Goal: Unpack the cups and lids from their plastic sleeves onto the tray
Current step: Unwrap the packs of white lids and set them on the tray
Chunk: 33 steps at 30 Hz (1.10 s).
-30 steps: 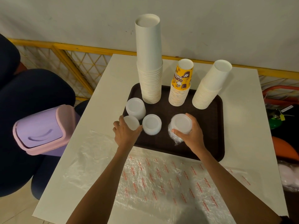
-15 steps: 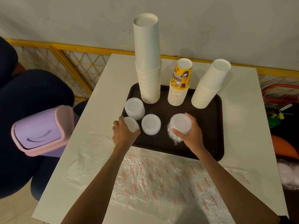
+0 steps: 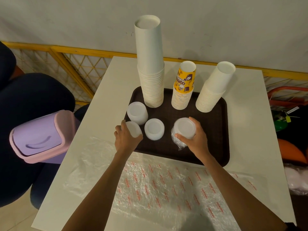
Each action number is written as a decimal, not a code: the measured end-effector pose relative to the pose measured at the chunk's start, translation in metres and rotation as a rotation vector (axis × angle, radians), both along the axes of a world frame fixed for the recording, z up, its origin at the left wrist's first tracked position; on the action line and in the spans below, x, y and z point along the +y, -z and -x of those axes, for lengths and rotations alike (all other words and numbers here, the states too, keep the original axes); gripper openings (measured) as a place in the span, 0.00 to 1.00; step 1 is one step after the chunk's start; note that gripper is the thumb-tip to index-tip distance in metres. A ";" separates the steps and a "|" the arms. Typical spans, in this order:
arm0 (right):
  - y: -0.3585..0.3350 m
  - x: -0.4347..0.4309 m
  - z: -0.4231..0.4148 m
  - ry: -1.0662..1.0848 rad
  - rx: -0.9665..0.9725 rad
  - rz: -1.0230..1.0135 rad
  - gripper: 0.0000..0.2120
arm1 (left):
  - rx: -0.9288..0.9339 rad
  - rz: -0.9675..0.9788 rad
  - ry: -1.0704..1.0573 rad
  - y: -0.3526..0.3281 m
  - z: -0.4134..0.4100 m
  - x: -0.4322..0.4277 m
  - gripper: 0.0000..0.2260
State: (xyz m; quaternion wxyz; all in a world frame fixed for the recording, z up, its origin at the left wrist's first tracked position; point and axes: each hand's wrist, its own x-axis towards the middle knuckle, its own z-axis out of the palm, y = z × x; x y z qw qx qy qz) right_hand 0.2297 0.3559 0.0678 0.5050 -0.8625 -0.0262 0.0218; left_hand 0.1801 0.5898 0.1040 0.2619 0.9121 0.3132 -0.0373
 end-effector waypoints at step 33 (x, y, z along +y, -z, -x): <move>-0.011 -0.003 0.007 -0.019 -0.032 -0.030 0.47 | -0.163 0.470 0.236 -0.041 -0.037 -0.101 0.17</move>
